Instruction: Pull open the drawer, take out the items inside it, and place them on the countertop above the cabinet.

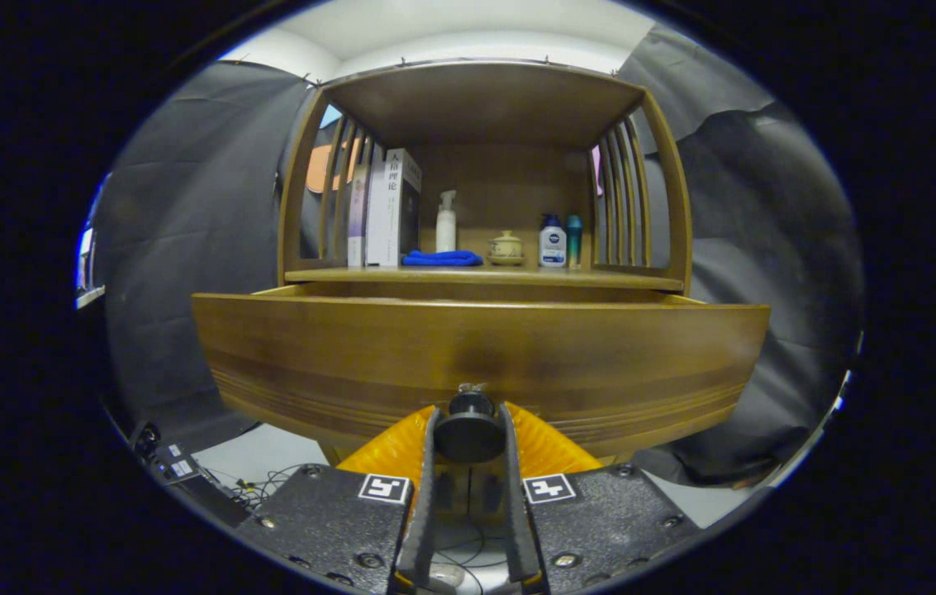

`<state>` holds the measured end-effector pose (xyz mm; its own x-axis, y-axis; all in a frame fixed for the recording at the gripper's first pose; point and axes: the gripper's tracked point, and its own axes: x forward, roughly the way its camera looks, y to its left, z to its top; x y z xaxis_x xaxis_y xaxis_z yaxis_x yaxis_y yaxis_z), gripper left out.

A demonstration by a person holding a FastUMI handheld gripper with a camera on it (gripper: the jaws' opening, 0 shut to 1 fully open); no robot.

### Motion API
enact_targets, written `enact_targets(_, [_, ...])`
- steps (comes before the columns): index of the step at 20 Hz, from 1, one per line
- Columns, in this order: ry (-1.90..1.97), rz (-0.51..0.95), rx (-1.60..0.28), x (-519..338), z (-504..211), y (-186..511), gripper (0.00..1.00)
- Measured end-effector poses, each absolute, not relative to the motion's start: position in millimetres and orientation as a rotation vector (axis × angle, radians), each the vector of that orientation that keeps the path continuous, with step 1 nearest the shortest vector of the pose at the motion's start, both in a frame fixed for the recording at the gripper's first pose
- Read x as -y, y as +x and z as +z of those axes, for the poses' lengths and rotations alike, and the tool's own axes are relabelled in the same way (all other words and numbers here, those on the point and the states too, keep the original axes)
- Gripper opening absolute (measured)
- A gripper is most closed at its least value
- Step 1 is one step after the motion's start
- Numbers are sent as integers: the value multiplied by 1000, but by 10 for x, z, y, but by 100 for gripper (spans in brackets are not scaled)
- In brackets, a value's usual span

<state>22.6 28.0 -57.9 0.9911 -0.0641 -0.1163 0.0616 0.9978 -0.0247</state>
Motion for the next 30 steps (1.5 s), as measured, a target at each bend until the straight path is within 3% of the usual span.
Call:
enact_targets(8, [-69, -53, -122, -288, -600, 194, 37])
enact_targets(14, [-145, -20, 80, -317, 107, 27, 86])
enact_targets(17, [-187, 45, 141, -434, 633, 55, 90])
enact_targets(22, [-252, 154, -160, -478, 747, 607, 92])
enact_targets(30, [-215, 135, -657, -400, 160, 1193, 92])
